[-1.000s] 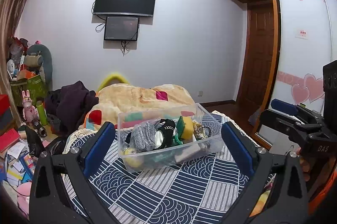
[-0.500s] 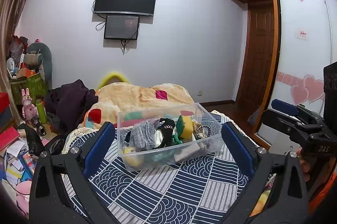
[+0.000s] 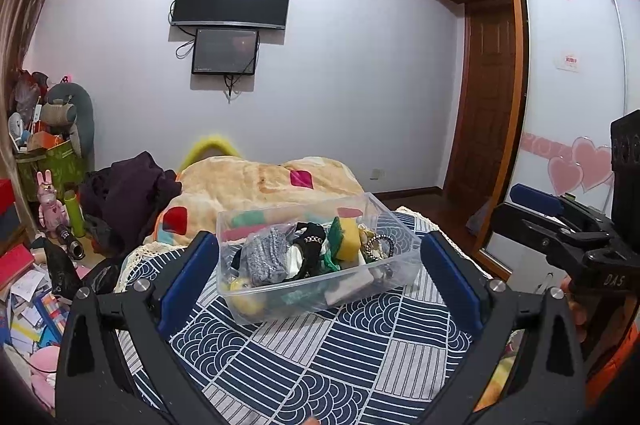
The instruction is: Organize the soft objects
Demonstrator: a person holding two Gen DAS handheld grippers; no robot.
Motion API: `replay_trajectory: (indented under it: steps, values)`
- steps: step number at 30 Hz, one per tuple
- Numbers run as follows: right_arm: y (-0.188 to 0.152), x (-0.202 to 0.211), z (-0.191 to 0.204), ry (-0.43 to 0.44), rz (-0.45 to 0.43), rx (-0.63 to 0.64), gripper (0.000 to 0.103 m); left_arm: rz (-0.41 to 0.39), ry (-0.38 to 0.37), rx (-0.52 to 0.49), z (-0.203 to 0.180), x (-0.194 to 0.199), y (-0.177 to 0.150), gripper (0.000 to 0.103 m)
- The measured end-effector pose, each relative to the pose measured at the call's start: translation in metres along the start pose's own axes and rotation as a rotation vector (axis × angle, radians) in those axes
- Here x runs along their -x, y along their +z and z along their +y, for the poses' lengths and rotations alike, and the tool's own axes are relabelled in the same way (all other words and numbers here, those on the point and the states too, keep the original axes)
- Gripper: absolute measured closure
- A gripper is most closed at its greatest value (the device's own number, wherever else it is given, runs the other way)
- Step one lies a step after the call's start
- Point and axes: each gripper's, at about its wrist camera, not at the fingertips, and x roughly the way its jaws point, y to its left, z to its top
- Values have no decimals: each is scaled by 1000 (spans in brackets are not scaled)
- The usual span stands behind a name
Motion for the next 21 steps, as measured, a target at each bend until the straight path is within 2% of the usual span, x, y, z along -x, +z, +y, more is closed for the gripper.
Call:
replay_trajectory:
  steps: [21]
  values:
    - [-3,1,4,-5,11,-5,5,10,-6,12,1,1,-2,1]
